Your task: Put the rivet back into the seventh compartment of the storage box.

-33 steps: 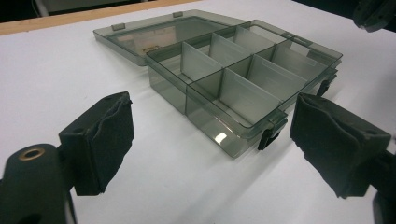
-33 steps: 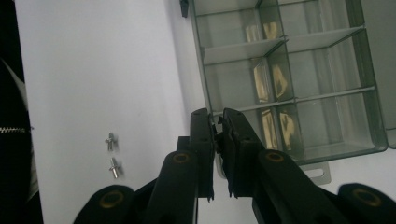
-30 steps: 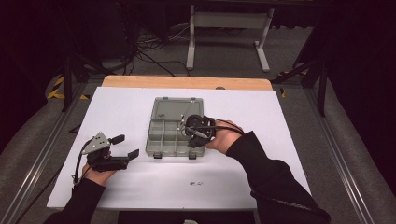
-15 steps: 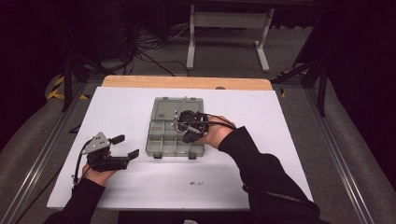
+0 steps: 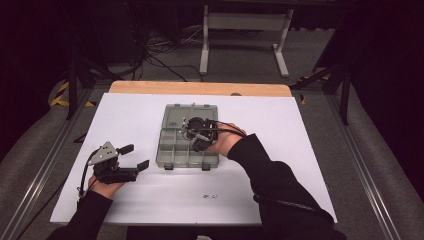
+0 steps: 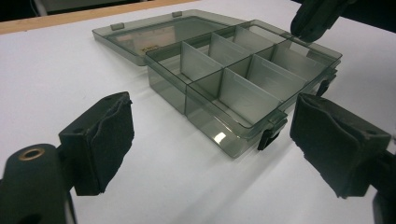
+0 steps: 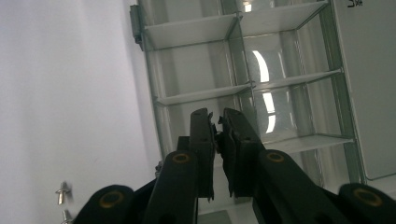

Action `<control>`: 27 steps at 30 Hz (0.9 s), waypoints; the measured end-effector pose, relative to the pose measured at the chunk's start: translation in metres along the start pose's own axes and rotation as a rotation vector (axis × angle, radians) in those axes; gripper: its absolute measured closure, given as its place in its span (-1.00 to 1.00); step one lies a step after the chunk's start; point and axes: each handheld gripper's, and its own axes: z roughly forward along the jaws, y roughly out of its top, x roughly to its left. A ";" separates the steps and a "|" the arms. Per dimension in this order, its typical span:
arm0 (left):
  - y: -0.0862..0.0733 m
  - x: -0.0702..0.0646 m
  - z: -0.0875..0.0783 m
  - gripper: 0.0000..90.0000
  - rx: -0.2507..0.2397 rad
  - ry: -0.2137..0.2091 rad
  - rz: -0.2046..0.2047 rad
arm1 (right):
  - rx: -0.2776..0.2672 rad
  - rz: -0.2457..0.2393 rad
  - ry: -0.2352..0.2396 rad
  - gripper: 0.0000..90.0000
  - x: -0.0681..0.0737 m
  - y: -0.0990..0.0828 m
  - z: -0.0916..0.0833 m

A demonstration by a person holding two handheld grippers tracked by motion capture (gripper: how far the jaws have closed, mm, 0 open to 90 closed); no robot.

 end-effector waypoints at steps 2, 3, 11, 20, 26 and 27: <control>0.000 0.000 0.000 -0.69 0.000 0.000 0.000 | 0.000 0.000 -0.001 0.83 -0.001 0.000 0.001; 0.000 0.000 0.000 -0.69 -0.003 0.001 0.002 | 0.003 0.006 0.003 0.83 -0.002 0.001 0.004; 0.000 0.001 0.001 -0.69 -0.002 0.000 0.000 | 0.027 0.002 0.002 0.83 -0.006 0.002 0.016; 0.000 0.002 0.001 -0.69 0.001 0.003 0.003 | 0.034 0.008 0.011 0.83 -0.007 0.000 0.026; 0.000 0.002 0.001 -0.69 0.002 0.000 -0.001 | 0.048 0.005 0.016 0.83 -0.007 -0.001 0.033; 0.000 0.002 0.001 -0.69 0.002 0.000 -0.001 | 0.046 0.010 0.018 0.83 -0.007 -0.001 0.034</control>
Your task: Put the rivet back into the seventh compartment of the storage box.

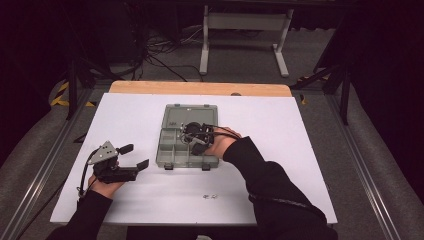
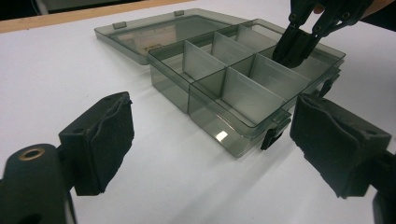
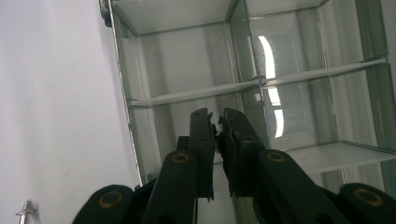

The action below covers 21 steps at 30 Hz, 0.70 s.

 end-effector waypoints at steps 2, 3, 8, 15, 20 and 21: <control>0.000 0.000 0.000 -0.69 -0.001 0.000 -0.001 | 0.003 0.002 0.003 0.83 0.000 0.000 0.002; 0.000 0.000 0.000 -0.69 -0.002 0.002 -0.001 | 0.007 -0.002 0.005 0.83 0.000 0.000 0.003; 0.000 -0.001 0.000 -0.69 0.002 0.003 0.000 | 0.013 -0.003 0.004 0.81 0.000 0.001 0.003; 0.000 0.000 0.001 -0.69 0.003 0.002 -0.006 | -0.028 0.020 -0.010 0.51 -0.001 -0.004 -0.005; 0.000 0.000 0.001 -0.69 -0.002 0.005 -0.012 | -0.077 0.026 -0.037 0.30 0.004 -0.008 -0.025; 0.000 0.000 0.001 -0.69 -0.002 0.005 -0.012 | -0.088 0.031 -0.040 0.25 0.005 -0.009 -0.028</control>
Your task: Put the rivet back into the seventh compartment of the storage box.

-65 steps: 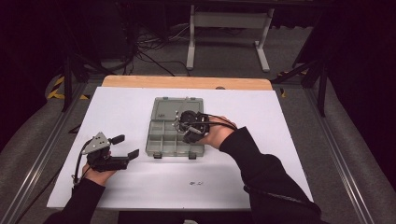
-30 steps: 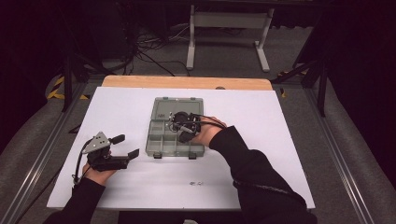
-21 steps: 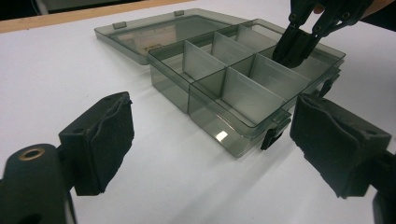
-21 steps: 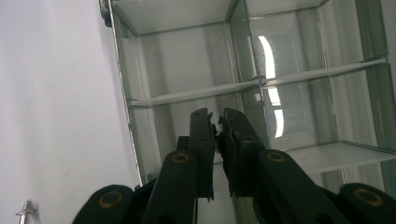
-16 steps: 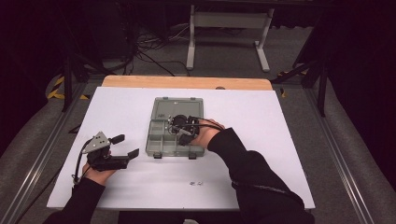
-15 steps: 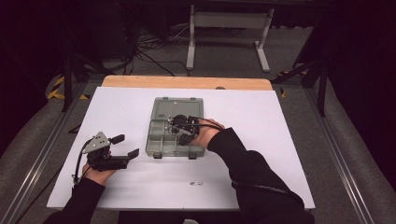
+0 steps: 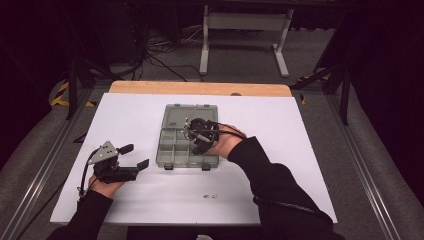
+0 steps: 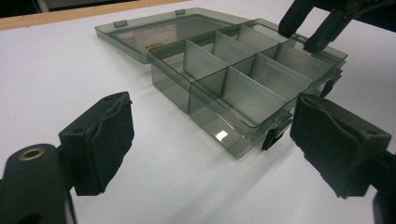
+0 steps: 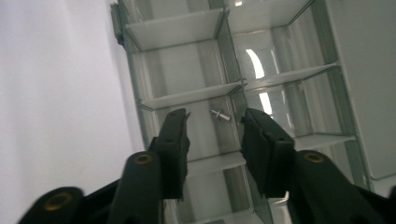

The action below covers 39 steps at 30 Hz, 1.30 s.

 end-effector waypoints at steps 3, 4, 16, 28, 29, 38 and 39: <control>0.000 -0.001 0.001 -0.69 -0.003 0.001 0.001 | -0.008 0.003 -0.004 0.09 0.003 -0.002 -0.006; 0.000 -0.001 0.001 -0.69 -0.005 0.000 0.000 | -0.017 -0.004 -0.007 -0.07 0.006 -0.005 -0.010; 0.000 -0.001 0.000 -0.75 -0.011 -0.006 0.002 | -0.054 0.007 0.005 -0.51 0.021 -0.026 -0.031; 0.000 0.000 -0.001 -0.79 -0.025 -0.002 0.000 | -0.066 0.021 0.005 -0.67 0.035 -0.043 -0.041; 0.000 0.000 -0.002 -0.79 -0.024 0.002 0.001 | -0.068 0.019 0.005 -0.68 0.036 -0.044 -0.041; -0.001 0.000 -0.004 -0.79 -0.011 0.002 0.007 | -0.061 0.017 0.002 -0.68 0.047 -0.054 -0.045; -0.001 0.000 -0.004 -0.79 -0.021 0.007 0.005 | -0.052 0.017 0.000 -0.68 0.050 -0.056 -0.044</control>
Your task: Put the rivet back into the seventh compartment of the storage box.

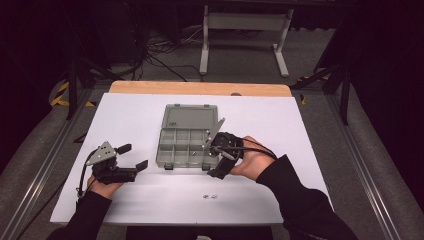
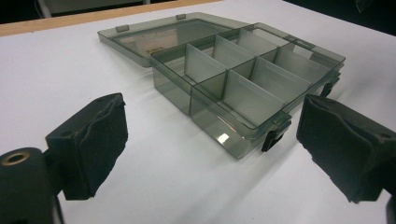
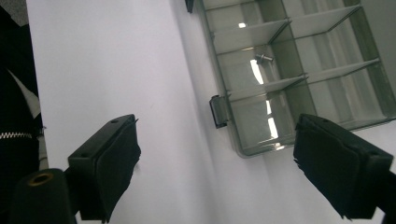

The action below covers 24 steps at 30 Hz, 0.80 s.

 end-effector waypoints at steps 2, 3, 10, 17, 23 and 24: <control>0.000 0.000 -0.001 -0.79 -0.010 0.004 0.001 | 0.010 0.003 -0.001 -0.67 0.003 -0.001 0.002; 0.000 0.000 -0.001 -0.79 -0.010 0.004 0.001 | 0.010 0.003 -0.001 -0.67 0.003 -0.001 0.002; 0.000 0.000 0.000 -0.79 -0.003 0.004 -0.002 | 0.024 -0.008 0.025 -0.67 0.014 -0.007 0.012; 0.001 0.001 0.000 -0.79 0.004 0.000 -0.002 | 0.055 -0.011 0.035 -0.66 0.022 -0.011 0.019; 0.001 0.001 0.000 -0.79 0.001 -0.002 -0.002 | 0.067 -0.017 0.048 -0.66 0.027 -0.015 0.024; 0.001 0.000 0.000 -0.79 0.002 -0.002 -0.002 | 0.067 -0.009 0.051 -0.66 0.028 -0.016 0.025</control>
